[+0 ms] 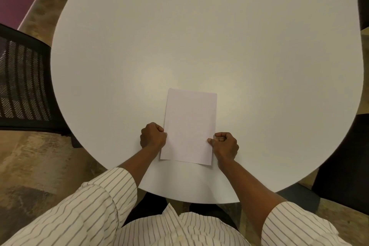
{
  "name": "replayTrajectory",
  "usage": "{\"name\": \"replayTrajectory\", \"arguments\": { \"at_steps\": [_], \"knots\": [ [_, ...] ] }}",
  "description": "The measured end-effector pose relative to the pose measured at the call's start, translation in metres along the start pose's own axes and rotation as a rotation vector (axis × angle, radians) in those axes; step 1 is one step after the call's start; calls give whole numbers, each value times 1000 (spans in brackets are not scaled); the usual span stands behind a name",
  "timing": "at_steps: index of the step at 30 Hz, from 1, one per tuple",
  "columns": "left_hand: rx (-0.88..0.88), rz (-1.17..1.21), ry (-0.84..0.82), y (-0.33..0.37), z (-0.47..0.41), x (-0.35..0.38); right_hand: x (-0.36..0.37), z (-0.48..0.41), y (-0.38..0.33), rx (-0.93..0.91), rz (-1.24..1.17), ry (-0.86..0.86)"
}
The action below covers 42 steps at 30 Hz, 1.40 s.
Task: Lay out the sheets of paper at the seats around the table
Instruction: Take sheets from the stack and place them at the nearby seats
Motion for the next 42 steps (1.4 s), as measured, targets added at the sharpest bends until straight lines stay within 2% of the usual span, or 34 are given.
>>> {"name": "replayTrajectory", "arguments": {
  "at_steps": [10,19,27,35,42],
  "knots": [
    [69,-52,75,2,5,2,-8,0,5,-60,7,-9],
    [66,-7,-2,2,9,12,-11,-4,15,-41,-138,6],
    [74,111,-47,-4,8,14,-15,-3,31,11,-385,-163],
    [7,248,-10,-16,9,1,-12,-4,31,-18,-394,-249],
    [4,233,17,-19,13,-5,-10,-1,25,-71,-348,-319]
  ]
}}
Point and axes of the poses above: each hand's wrist, its own z-axis away from the middle knuckle, its own x-axis out of the palm, y = z × x, the point moved 5 cm from there along -z, towards the middle knuckle, and after that the axes turned 14 degrees about -x, right-handed, at the moved point
